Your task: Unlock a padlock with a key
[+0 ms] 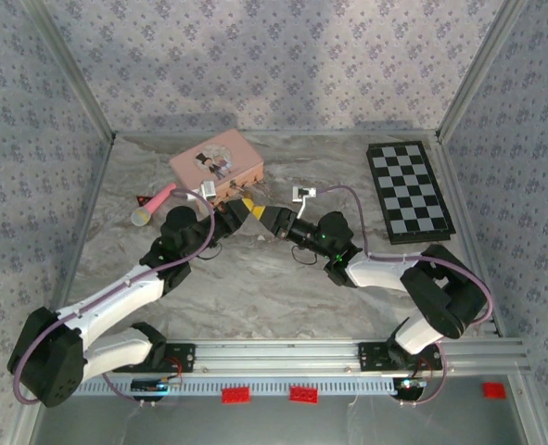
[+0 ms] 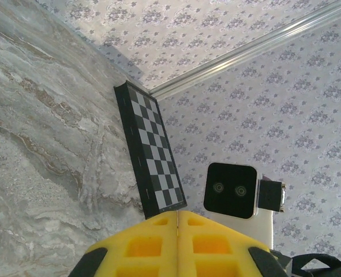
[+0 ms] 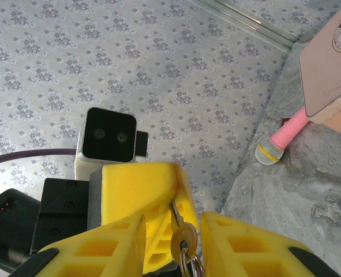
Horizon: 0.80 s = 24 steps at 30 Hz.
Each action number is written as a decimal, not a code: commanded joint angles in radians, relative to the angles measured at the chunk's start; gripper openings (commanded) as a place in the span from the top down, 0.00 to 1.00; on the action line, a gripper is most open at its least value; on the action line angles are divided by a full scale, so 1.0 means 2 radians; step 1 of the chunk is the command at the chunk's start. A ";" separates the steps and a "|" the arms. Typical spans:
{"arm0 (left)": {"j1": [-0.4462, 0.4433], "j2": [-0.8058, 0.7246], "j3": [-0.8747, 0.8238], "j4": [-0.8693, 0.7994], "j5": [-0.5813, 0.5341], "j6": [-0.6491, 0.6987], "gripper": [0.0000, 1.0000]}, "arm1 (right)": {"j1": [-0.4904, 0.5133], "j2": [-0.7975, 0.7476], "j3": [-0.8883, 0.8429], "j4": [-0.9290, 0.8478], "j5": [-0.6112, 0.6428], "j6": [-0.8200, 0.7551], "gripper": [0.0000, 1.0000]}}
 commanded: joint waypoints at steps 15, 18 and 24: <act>0.003 -0.014 0.008 0.000 -0.016 0.008 1.00 | -0.005 0.015 0.022 0.038 -0.024 0.024 0.78; 0.003 -0.013 0.002 0.006 -0.017 0.006 1.00 | -0.005 0.019 0.022 0.044 -0.023 0.025 0.80; 0.004 -0.014 -0.001 0.006 -0.016 0.008 1.00 | -0.005 0.030 0.021 0.058 -0.024 0.034 0.86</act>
